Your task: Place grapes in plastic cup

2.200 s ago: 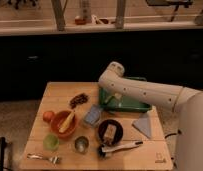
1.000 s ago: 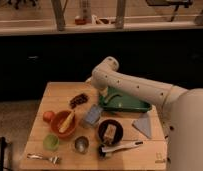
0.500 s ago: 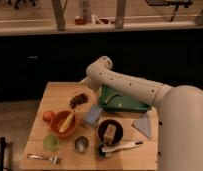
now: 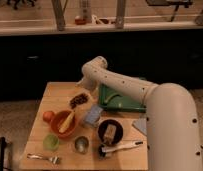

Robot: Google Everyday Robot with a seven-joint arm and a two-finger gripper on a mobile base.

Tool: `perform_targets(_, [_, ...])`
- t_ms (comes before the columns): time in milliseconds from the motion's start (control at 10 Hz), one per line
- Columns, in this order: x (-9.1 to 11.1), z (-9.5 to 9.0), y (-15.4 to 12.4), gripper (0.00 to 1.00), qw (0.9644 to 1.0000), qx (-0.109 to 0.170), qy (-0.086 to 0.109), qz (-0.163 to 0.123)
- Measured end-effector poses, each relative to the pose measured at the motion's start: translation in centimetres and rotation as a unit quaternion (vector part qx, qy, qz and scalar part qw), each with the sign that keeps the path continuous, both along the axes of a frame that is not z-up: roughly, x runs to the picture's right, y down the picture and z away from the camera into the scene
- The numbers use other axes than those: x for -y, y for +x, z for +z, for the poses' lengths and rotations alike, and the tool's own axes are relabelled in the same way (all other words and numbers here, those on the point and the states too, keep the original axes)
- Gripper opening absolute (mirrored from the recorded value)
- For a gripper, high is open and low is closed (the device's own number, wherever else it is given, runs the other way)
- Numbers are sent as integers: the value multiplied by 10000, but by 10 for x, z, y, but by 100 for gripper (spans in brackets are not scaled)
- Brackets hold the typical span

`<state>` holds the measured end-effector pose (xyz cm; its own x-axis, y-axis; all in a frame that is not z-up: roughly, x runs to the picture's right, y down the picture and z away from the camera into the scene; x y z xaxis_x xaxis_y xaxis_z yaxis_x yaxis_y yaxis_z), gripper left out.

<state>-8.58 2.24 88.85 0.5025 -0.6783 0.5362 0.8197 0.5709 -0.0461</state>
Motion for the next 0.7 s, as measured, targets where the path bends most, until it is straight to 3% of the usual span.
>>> perform_targets(400, [-18, 18, -28, 80, 9990, 141, -389, -162])
perform_targets(700, [-24, 25, -36, 80, 9984, 118, -525, -171])
